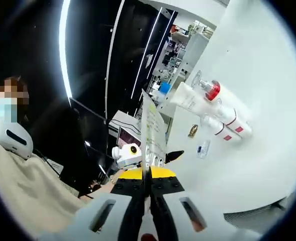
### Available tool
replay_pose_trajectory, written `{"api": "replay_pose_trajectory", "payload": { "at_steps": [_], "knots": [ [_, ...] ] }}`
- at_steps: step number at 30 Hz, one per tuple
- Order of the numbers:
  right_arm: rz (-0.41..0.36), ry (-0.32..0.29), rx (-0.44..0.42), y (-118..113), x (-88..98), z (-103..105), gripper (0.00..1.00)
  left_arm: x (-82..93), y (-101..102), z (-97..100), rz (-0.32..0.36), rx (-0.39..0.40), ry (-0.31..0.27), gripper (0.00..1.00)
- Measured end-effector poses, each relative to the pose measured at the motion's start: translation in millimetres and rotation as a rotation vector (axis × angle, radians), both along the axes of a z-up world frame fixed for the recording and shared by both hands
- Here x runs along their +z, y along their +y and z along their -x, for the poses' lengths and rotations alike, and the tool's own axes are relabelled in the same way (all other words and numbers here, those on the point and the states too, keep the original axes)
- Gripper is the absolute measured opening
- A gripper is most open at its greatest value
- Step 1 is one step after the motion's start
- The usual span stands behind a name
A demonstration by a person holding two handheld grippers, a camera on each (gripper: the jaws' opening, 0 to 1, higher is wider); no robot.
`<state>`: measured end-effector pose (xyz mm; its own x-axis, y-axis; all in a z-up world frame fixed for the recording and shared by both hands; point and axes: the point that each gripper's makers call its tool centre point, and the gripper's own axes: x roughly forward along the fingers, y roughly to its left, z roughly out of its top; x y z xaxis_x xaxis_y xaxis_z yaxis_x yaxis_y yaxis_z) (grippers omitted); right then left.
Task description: Arrange the skincare products in the storage area until every visible bottle or jar stands upright without overlapping.
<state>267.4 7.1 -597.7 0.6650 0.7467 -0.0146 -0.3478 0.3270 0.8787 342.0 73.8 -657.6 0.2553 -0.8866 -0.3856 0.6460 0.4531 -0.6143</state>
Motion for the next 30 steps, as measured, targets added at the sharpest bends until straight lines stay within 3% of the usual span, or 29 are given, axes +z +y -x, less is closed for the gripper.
{"api": "replay_pose_trajectory", "payload": {
  "at_steps": [6,11,16,21,26,30],
  "knots": [
    [0.022,0.016,-0.013,-4.8,-6.4,3.3,0.02,-7.8,4.2,-9.9,-0.052,-0.028,-0.023,0.70],
    [0.001,0.017,-0.036,-8.0,-5.3,4.0,0.02,-29.6,16.8,-22.7,-0.166,-0.038,-0.042,0.68],
    [-0.013,0.026,-0.056,-11.6,-8.0,3.0,0.02,-45.5,21.2,-34.6,-0.214,-0.028,-0.034,0.70],
    [-0.035,0.025,-0.070,-14.8,-7.0,1.1,0.02,-63.8,30.2,-52.0,-0.306,0.001,-0.050,0.72],
    [-0.039,0.031,-0.067,-15.2,-8.3,1.0,0.02,-78.2,37.7,-63.2,-0.392,0.007,-0.078,0.70],
    [-0.026,0.034,-0.051,-13.0,-10.7,2.2,0.02,-86.8,41.6,-70.5,-0.444,0.012,-0.097,0.62]
  ]
}}
